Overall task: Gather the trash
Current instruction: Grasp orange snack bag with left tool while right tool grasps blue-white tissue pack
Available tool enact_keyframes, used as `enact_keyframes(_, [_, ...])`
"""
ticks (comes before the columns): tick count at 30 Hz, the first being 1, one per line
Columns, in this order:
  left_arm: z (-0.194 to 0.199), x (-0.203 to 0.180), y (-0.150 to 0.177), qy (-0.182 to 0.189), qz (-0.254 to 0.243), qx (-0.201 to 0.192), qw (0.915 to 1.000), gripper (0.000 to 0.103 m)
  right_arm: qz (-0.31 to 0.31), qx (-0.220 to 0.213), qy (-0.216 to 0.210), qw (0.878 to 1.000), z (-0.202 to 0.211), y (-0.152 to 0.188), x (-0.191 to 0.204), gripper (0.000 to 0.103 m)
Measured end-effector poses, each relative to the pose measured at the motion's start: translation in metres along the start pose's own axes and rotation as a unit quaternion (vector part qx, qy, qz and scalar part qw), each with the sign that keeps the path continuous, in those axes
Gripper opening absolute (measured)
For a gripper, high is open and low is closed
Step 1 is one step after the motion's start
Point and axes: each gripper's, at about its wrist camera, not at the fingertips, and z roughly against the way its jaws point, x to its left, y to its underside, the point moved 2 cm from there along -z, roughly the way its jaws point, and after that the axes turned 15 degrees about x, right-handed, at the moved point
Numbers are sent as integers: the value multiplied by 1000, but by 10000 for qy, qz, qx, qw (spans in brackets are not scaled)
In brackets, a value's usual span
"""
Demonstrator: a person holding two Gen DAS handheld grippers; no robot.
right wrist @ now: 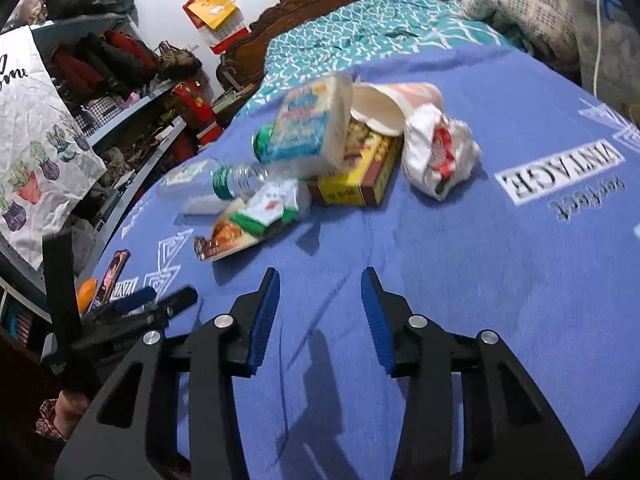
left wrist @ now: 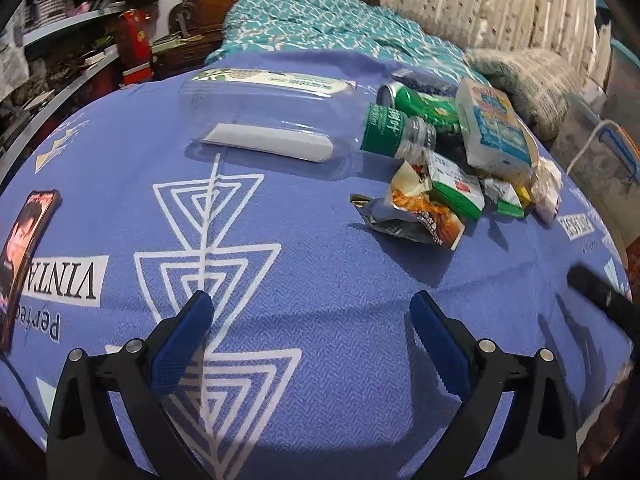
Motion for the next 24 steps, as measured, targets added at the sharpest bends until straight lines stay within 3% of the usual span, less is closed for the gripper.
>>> enact_keyframes(1, [1, 1, -2, 59, 6, 58, 10000, 94, 37, -20, 4, 10000, 0, -6, 1, 45])
enact_keyframes(3, [6, 9, -10, 519, 223, 119, 9983, 94, 96, 2, -42, 9999, -2, -19, 3, 46])
enact_keyframes(6, [15, 9, -25, 790, 191, -102, 9966, 94, 40, -17, -193, 9998, -6, -39, 4, 46])
enact_keyframes(9, [16, 0, -40, 1254, 51, -51, 9921, 83, 13, -161, -252, 9996, -9, -68, 5, 51])
enact_keyframes(11, [11, -7, -49, 1376, -44, 21, 9905, 76, -5, -212, -250, 9995, -14, -86, 5, 62])
enact_keyframes(13, [2, -14, -55, 1424, -146, 118, 9896, 75, -71, -220, -258, 9994, -23, -103, 3, 71])
enact_keyframes(16, [-10, -24, -56, 1618, -189, 323, 9861, 74, -122, -82, -303, 9994, -43, -121, 1, 76])
enact_keyframes(18, [-15, -28, -55, 1624, -207, 351, 9859, 66, -258, 74, -484, 9985, -56, -125, -5, 76])
enact_keyframes(19, [-15, -30, -54, 1549, -257, 298, 9871, 48, -292, 139, -628, 9975, -62, -127, -7, 69])
enact_keyframes(20, [-16, -32, -54, 1588, -291, 340, 9863, 46, -271, 211, -745, 9966, -66, -128, -6, 57])
enact_keyframes(21, [-15, -32, -54, 1636, -296, 327, 9855, 34, -231, 264, -812, 9961, -68, -126, -3, 45])
enact_keyframes(22, [-13, -30, -53, 1634, -291, 284, 9857, 31, -209, 257, -860, 9957, -67, -123, 0, 38])
enact_keyframes(24, [-4, -26, -48, 1637, -308, 157, 9859, 26, -75, 61, -924, 9957, -54, -112, 11, 34])
